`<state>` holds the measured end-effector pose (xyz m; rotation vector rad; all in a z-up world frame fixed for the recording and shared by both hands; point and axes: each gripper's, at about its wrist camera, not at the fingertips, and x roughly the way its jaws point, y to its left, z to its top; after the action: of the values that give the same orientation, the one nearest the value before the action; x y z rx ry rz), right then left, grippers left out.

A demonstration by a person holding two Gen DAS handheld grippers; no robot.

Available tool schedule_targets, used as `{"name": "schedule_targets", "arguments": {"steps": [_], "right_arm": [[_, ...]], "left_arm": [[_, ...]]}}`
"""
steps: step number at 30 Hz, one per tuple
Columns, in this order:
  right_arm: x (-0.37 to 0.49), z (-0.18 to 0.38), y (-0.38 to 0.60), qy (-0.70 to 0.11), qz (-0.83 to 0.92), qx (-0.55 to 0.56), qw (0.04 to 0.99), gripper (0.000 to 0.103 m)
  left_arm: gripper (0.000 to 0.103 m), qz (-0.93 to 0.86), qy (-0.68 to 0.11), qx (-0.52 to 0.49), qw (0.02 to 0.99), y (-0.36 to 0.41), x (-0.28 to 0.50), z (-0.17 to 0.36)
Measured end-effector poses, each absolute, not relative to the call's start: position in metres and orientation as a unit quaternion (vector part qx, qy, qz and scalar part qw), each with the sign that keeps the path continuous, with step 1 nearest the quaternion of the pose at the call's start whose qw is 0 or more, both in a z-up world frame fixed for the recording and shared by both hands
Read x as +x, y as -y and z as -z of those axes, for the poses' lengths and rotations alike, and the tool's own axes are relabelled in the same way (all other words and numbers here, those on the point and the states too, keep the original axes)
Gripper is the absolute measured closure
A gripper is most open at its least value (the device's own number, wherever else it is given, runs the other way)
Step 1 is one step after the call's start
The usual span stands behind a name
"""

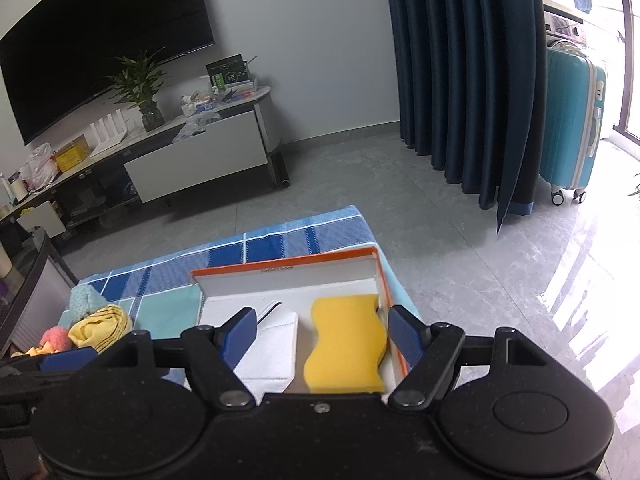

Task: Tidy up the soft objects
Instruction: 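Withdraw both open tools from the box back over the table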

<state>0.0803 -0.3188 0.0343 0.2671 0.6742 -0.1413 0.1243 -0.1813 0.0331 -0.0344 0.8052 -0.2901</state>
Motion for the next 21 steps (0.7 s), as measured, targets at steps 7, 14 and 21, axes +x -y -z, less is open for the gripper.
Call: {"name": "schedule_targets", "arguments": {"steps": [7,14,21], "right_arm": [[0.073,-0.037,0.296,-0.334,0.047,0.121,0.934,0.017],[0.071,-0.033,0.27,-0.343,0.027,0.114,0.932,0.017],[0.073,-0.032,0.245,-0.348,0.006,0.105,0.932,0.017]], "left_arm": [[0.007,0.116,-0.384,-0.015,0.916,0.16,0.112,-0.039],[0.007,0.089,-0.384,-0.024,0.919,0.133,0.105,-0.039],[0.007,0.072,-0.38,-0.029,0.922,0.111,0.1,-0.041]]}}
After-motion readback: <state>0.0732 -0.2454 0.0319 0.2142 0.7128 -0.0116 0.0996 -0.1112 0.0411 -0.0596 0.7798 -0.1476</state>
